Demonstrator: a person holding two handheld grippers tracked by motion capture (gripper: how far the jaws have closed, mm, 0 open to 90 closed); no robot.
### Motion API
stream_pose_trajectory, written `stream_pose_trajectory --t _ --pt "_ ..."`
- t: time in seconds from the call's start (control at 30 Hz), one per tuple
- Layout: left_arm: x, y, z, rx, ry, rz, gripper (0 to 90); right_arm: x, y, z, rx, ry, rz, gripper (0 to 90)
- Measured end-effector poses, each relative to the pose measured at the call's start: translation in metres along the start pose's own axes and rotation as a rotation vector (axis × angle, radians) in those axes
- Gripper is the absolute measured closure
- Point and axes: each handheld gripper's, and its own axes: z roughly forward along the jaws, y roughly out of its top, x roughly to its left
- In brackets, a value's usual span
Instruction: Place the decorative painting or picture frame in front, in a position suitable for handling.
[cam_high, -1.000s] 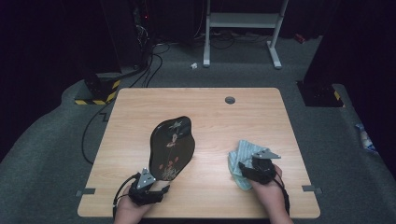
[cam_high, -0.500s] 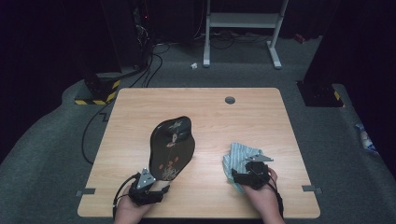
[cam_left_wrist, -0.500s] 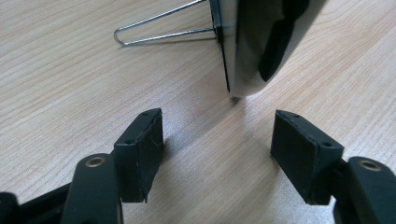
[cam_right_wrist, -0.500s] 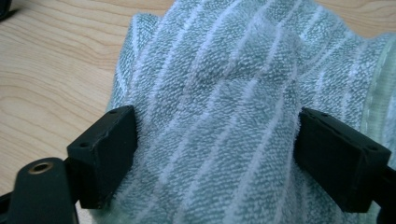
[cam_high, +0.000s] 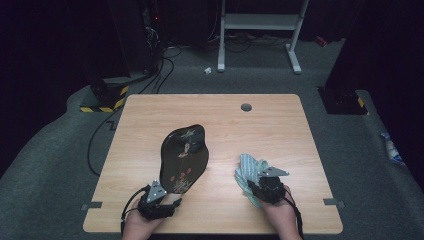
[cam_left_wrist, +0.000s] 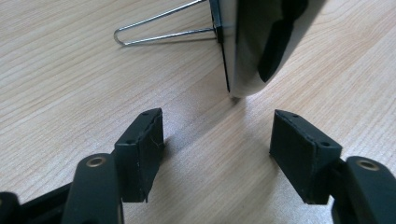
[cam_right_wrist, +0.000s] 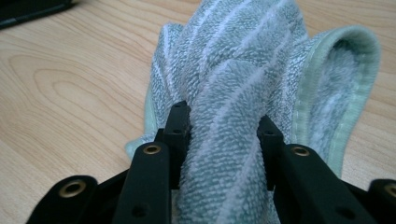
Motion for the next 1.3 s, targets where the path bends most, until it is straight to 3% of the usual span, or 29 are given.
stream_pose_trajectory --t 0.13,0.23,0.27,0.3,0.5,0.53,0.73,0.87,1.03,1.17,1.3 --pt "0.000 0.000 0.000 -0.001 -0.004 -0.006 36.4 0.001 0.000 -0.005 -0.042 0.002 -0.011 68.1" --pt "0.001 0.000 -0.001 -0.014 0.003 -0.022 36.3 0.008 0.004 -0.020 -0.124 -0.009 -0.047 68.5" --pt "0.001 0.000 -0.001 -0.014 0.003 -0.022 35.9 0.008 0.004 -0.020 -0.124 -0.009 -0.047 68.5" --pt "0.000 -0.001 -0.002 -0.031 0.001 -0.025 35.9 0.012 0.007 -0.026 -0.156 -0.007 -0.060 68.7" --pt "-0.002 -0.002 -0.009 -0.108 0.007 -0.021 35.7 0.023 0.015 -0.037 -0.213 0.031 -0.085 68.6" --pt "-0.004 -0.001 -0.012 -0.144 0.016 -0.028 35.6 0.029 0.019 -0.040 -0.230 0.040 -0.106 68.5" --pt "-0.004 0.003 -0.022 -0.215 0.021 -0.042 37.5 0.042 0.030 -0.047 -0.263 0.076 -0.142 68.3" --pt "0.002 0.006 -0.025 -0.256 0.011 -0.081 38.7 0.052 0.042 -0.050 -0.288 0.129 -0.164 68.1" --pt "0.007 0.014 -0.025 -0.280 0.007 -0.085 40.8 0.055 0.053 -0.053 -0.337 0.189 -0.160 67.8" --pt "0.008 0.018 -0.023 -0.285 -0.015 -0.099 44.0 0.059 0.061 -0.057 -0.365 0.195 -0.172 67.7" --pt "0.008 0.020 -0.022 -0.287 -0.016 -0.100 45.6 0.063 0.069 -0.059 -0.359 0.208 -0.186 67.9"
